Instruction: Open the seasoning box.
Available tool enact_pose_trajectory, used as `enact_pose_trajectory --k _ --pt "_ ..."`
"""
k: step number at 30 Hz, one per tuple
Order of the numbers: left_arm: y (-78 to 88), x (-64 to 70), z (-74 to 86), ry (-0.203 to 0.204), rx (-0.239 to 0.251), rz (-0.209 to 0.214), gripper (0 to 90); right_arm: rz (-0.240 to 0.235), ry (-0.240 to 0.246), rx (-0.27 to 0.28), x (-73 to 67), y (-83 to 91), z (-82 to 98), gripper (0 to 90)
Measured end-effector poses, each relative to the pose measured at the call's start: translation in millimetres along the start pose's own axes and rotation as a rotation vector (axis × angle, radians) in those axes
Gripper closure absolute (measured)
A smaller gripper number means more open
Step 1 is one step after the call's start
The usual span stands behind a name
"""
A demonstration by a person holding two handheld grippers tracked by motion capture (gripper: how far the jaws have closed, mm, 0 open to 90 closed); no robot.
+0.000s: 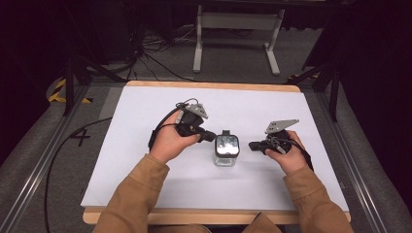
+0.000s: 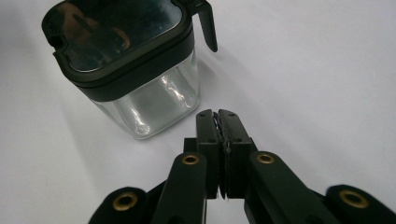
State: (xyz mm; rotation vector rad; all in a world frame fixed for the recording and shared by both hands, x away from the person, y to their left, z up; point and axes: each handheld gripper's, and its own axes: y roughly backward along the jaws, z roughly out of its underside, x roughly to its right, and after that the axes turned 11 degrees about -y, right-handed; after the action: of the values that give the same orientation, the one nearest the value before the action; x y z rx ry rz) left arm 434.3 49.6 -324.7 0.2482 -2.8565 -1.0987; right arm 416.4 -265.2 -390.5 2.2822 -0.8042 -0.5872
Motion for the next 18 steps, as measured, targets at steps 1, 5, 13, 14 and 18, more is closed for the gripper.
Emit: enact_pose_trajectory --k 1,5,13,14,18 --pt "-2.8 -2.7 -1.6 0.002 -0.001 -0.004 89.9 0.000 0.000 0.000 0.0 0.0 0.0 88.7" --pt "-18.6 -15.2 -7.4 0.004 -0.001 -0.014 89.9 -0.007 0.006 0.002 0.0 0.2 0.0 88.2" --pt "-39.5 -32.2 -7.3 0.043 0.047 -0.003 89.5 -0.016 0.010 0.002 -1.2 -0.8 -0.2 88.1" --pt "-41.3 -33.5 -7.3 0.047 0.047 -0.004 89.4 -0.018 0.010 0.002 -1.6 -1.0 -0.3 87.8" --pt "-47.3 -37.8 -7.2 0.052 0.049 -0.017 88.8 -0.028 0.015 -0.004 -1.5 -2.3 -0.5 87.5"
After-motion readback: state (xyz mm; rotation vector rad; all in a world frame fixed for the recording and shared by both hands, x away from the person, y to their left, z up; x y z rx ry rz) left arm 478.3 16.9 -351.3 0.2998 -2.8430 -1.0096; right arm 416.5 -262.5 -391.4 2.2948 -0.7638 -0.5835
